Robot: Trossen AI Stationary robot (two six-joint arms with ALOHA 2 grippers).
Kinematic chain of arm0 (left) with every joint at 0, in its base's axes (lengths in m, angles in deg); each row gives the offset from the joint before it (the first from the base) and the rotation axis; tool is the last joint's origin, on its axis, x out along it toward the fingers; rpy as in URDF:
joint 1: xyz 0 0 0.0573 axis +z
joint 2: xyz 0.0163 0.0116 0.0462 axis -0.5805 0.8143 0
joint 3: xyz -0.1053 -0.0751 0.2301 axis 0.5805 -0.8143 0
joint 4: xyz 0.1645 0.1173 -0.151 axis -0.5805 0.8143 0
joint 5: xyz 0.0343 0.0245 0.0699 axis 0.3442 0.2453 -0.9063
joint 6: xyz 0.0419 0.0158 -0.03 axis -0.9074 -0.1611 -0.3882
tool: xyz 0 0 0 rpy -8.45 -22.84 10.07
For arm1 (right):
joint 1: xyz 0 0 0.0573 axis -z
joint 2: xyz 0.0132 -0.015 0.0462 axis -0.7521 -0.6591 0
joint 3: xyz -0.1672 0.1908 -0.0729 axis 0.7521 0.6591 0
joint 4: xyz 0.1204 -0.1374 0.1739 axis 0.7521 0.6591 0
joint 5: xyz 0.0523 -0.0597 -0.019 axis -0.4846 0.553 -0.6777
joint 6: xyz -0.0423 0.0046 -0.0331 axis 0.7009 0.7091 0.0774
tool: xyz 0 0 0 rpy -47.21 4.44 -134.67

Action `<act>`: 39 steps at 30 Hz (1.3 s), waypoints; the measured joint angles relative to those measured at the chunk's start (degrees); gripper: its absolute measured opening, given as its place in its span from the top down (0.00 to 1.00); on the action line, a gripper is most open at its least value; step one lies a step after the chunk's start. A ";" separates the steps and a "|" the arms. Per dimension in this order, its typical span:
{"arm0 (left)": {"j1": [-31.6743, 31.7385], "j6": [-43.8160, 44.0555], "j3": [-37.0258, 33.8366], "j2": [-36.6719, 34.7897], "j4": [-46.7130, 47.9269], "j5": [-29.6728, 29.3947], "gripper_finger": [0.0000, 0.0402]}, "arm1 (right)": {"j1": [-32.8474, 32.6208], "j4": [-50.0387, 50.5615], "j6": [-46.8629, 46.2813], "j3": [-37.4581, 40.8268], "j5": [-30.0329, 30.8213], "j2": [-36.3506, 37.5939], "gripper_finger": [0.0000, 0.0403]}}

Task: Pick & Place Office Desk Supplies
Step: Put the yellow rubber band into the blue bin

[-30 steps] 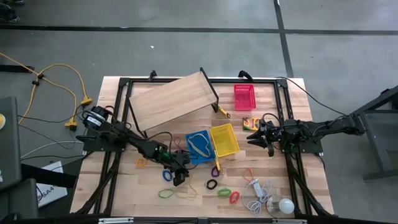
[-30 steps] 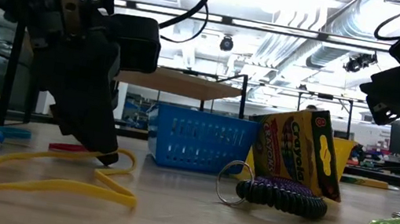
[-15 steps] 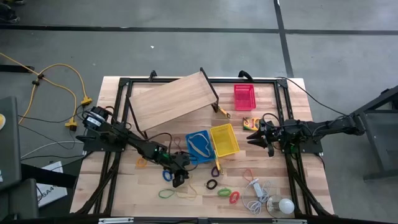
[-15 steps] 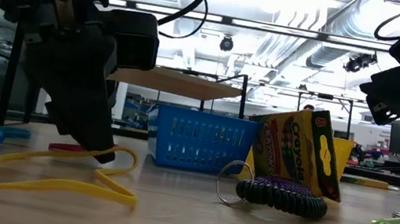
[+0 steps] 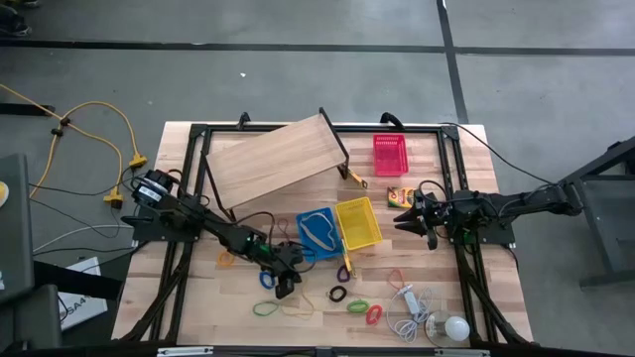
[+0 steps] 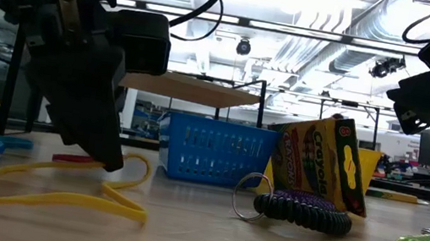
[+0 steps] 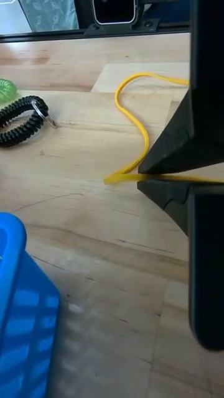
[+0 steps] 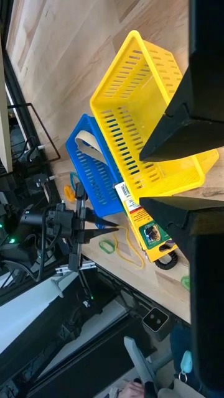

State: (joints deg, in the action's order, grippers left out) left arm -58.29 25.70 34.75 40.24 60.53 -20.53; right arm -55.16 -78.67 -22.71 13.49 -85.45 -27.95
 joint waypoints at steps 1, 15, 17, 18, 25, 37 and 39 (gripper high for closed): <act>0.00 0.01 0.00 0.00 -0.02 0.00 0.98 | 0.01 0.00 0.00 0.00 0.00 0.00 0.78; 0.00 -0.19 -0.03 -0.10 -0.26 0.39 1.00 | 0.00 0.00 0.02 0.00 0.00 0.00 0.78; 0.00 -0.96 -0.07 -0.68 -0.61 0.39 1.00 | 0.01 0.00 0.01 0.02 0.00 0.00 0.78; 0.00 -1.60 -0.07 -1.10 -0.85 0.39 1.00 | 0.01 0.00 0.01 0.00 0.00 0.00 0.78; 0.02 -6.79 -0.07 -4.73 -1.02 -0.32 1.00 | 0.01 0.00 0.00 0.01 0.00 -0.01 0.78; 0.02 -14.43 -0.07 -14.75 -1.81 -0.89 1.00 | 0.01 0.00 0.02 0.01 0.00 -0.01 0.78; 0.06 -15.36 -0.07 -16.52 -1.83 -1.45 1.00 | 0.01 0.00 0.02 0.00 0.00 0.00 0.78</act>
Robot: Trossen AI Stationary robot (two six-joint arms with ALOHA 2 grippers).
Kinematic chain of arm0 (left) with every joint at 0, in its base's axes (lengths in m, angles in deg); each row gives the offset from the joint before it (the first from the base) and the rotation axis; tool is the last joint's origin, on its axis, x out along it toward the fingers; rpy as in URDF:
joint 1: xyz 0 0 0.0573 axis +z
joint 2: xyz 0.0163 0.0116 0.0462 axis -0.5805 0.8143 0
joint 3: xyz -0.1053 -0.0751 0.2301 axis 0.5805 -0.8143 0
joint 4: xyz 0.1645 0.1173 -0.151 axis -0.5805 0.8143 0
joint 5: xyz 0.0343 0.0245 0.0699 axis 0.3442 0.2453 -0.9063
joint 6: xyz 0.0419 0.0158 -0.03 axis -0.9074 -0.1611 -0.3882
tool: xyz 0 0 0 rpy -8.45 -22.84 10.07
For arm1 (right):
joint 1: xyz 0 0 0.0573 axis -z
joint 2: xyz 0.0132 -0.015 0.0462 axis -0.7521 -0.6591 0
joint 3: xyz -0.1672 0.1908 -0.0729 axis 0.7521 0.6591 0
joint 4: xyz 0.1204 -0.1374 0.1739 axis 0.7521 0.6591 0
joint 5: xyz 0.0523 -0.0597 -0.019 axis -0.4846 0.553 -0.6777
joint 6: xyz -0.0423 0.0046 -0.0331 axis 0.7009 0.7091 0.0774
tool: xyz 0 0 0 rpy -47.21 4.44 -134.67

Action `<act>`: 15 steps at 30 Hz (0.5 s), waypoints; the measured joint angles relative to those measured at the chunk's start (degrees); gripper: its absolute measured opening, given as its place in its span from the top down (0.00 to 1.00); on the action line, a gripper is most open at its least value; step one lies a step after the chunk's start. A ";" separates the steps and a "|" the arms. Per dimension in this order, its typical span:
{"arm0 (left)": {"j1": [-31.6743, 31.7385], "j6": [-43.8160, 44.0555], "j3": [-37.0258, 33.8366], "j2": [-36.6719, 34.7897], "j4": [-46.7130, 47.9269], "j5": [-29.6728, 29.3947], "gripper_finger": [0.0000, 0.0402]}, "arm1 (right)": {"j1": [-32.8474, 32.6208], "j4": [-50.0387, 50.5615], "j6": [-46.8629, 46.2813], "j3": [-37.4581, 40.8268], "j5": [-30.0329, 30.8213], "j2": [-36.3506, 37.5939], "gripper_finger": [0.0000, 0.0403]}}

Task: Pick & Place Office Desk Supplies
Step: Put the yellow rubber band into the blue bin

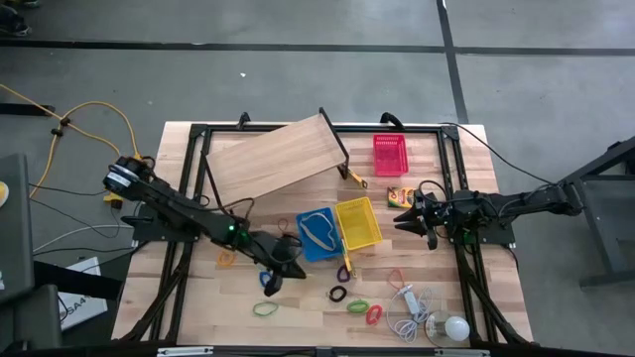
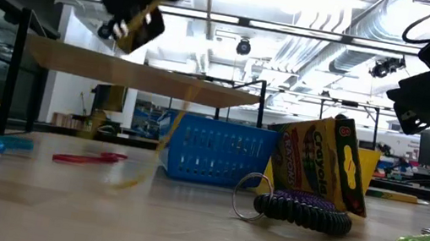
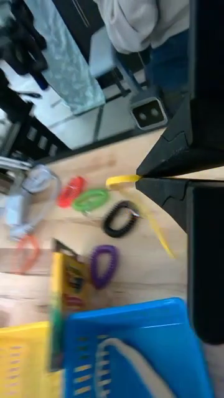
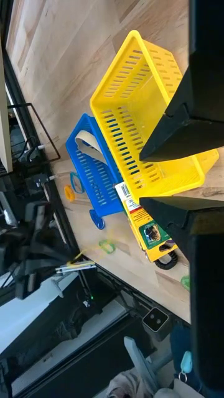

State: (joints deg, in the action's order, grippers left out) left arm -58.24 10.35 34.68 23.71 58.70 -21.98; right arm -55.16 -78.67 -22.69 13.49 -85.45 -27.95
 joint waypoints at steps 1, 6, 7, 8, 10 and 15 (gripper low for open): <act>0.08 -0.66 0.00 -0.79 0.01 -0.17 1.00 | 0.01 0.00 -0.02 0.00 0.00 -0.02 0.78; 0.10 -2.30 0.00 -2.78 0.17 -0.67 1.00 | -0.01 0.00 0.00 0.00 0.00 -0.02 0.78; 0.10 -2.31 0.00 -2.86 0.27 -0.67 1.00 | -0.01 0.00 -0.01 0.00 0.00 0.00 0.78; 0.10 -2.33 0.00 -2.88 0.28 -0.67 1.00 | 0.00 0.00 -0.01 0.00 0.00 0.00 0.78; 0.10 -2.36 0.00 -2.88 0.27 -0.67 1.00 | 0.01 0.00 0.00 0.00 0.00 0.00 0.78; 1.03 -2.70 0.00 -3.71 -0.33 0.67 1.00 | -0.01 0.00 -0.02 0.00 -0.02 0.00 0.78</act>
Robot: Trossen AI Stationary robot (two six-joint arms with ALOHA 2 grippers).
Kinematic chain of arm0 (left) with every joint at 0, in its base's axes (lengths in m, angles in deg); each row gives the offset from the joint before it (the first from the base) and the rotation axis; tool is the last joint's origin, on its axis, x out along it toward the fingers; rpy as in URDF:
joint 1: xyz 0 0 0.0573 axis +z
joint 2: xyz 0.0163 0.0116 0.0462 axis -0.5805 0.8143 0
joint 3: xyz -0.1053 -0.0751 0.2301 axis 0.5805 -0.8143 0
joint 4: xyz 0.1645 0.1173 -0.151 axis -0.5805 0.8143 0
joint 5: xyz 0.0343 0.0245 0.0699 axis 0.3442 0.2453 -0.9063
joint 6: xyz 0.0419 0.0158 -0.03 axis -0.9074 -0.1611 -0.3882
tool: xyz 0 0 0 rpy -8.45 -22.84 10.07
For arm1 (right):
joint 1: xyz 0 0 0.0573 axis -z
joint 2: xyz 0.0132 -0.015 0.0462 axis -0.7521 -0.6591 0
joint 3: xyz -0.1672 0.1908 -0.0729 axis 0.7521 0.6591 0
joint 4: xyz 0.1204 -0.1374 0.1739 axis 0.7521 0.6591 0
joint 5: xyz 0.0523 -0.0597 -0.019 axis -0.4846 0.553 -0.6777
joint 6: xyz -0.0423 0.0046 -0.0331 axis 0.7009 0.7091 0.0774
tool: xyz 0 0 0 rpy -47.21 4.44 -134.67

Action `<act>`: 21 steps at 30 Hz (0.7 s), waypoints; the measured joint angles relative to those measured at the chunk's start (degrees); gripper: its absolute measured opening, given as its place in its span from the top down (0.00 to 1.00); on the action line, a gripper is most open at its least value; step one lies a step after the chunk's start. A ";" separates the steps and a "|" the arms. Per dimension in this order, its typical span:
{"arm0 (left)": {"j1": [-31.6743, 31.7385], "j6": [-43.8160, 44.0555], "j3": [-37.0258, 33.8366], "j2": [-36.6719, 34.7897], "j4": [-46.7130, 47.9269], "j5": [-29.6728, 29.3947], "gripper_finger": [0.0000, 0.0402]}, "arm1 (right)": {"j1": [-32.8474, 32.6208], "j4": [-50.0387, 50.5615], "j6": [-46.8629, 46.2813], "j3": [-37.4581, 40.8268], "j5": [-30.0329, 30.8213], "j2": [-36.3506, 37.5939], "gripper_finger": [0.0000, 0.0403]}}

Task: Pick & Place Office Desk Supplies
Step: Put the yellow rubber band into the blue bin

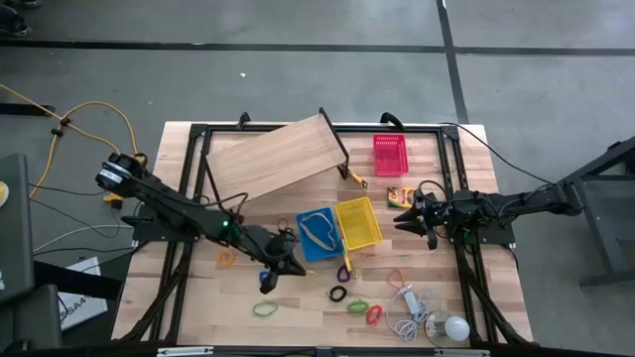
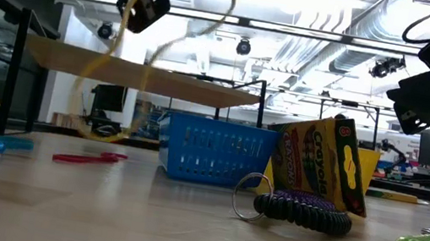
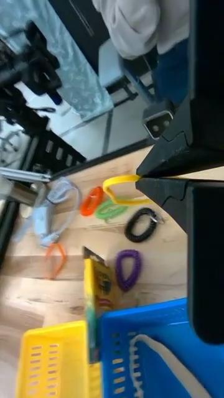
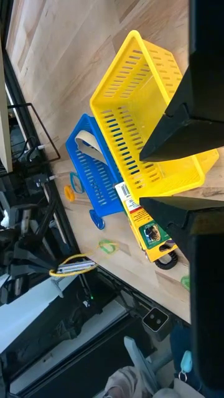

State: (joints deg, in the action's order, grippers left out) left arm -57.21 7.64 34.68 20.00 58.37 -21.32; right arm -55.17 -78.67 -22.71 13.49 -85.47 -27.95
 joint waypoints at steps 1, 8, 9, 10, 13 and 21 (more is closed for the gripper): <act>0.50 -0.02 0.00 -0.50 -0.31 0.37 1.00 | 0.02 0.00 0.02 0.00 0.02 0.00 0.78; 5.79 -1.17 0.00 -4.44 -0.34 2.64 1.00 | 0.01 0.00 0.01 0.00 0.00 -0.01 0.78; 6.67 -1.98 0.00 -4.91 -0.31 3.01 1.00 | 0.00 0.00 0.01 0.00 0.00 -0.02 0.78; 7.58 -2.54 0.00 -5.26 -0.31 3.33 1.00 | 0.02 0.00 0.02 0.00 0.00 0.00 0.78; 10.65 -2.97 0.00 -5.78 -0.65 4.66 1.00 | 0.01 0.00 0.01 0.00 0.00 -0.01 0.78; 16.96 -5.01 0.02 -4.71 -0.64 7.27 1.00 | 0.01 0.00 0.01 0.01 0.01 -0.01 0.78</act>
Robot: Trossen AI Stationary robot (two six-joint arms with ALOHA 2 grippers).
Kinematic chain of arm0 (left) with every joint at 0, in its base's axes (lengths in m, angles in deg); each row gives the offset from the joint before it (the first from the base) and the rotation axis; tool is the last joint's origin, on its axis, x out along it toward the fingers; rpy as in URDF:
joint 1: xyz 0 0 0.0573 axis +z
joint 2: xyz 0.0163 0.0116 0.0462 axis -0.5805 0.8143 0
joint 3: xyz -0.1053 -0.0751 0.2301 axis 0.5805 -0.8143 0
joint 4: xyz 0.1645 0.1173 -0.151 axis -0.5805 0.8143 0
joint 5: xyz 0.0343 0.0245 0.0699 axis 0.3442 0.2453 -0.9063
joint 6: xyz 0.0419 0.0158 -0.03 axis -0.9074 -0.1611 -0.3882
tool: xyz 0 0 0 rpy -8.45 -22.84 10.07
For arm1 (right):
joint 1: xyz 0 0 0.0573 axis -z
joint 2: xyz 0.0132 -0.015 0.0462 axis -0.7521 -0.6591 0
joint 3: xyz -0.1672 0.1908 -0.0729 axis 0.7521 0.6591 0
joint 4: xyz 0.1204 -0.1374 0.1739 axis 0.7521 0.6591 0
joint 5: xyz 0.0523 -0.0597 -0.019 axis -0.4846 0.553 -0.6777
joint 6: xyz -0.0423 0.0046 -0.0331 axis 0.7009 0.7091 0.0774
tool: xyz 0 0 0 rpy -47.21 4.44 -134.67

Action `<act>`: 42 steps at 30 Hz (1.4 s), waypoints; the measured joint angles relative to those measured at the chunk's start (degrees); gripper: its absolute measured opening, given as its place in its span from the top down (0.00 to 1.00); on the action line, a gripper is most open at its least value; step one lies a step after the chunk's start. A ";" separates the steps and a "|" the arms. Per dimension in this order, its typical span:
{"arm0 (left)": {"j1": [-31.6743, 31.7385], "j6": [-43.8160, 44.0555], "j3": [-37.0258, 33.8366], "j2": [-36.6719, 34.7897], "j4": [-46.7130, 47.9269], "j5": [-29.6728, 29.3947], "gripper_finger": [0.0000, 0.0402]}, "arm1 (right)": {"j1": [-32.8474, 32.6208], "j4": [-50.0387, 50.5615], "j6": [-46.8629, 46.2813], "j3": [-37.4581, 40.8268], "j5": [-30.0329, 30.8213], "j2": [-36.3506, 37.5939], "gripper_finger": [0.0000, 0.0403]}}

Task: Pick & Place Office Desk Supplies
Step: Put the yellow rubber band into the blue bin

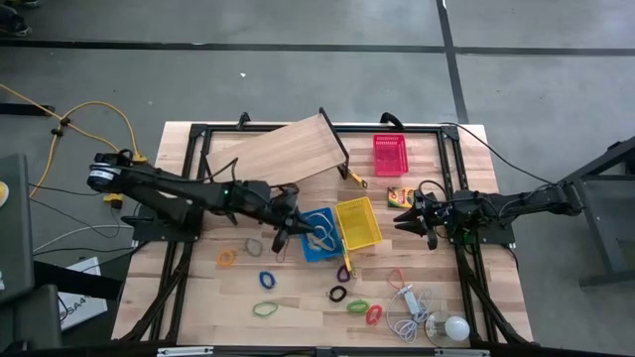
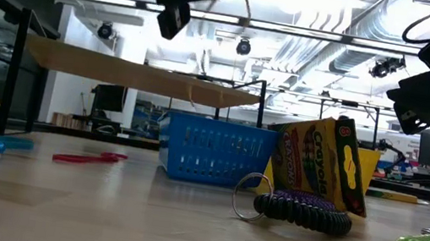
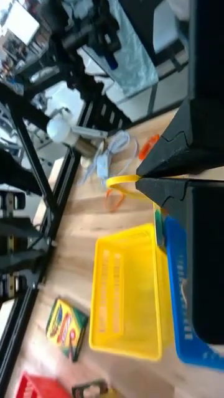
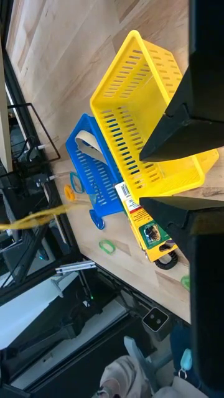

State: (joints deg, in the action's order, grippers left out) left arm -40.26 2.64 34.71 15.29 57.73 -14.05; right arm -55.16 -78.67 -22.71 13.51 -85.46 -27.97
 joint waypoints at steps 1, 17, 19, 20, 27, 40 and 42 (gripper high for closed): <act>0.45 -0.36 0.00 0.21 -0.04 0.11 1.00 | 0.01 0.00 0.00 -0.01 -0.01 -0.01 0.78; 1.72 -2.18 0.02 7.75 0.42 -1.46 1.00 | -0.01 0.00 0.01 -0.01 0.01 -0.01 0.78; 1.75 -1.71 0.02 8.73 0.36 -0.82 1.00 | 0.01 0.00 0.00 -0.01 0.01 0.01 0.78; 1.89 -1.57 0.02 9.02 0.13 -0.55 1.00 | 0.00 0.00 0.00 -0.01 0.01 0.01 0.78; 2.05 -3.74 0.02 9.16 -0.03 -0.08 0.99 | 0.01 0.00 0.01 -0.01 0.01 0.00 0.78; 2.03 -3.51 0.02 9.16 0.15 0.27 0.77 | 0.01 0.00 0.01 -0.01 0.01 0.00 0.78; 2.03 -3.00 0.02 9.16 0.17 0.27 0.75 | 0.00 0.00 0.01 -0.01 0.01 0.01 0.78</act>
State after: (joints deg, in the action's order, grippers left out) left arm -38.23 -0.37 34.73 24.46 57.90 -13.78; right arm -55.16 -78.67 -22.70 13.49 -85.45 -27.95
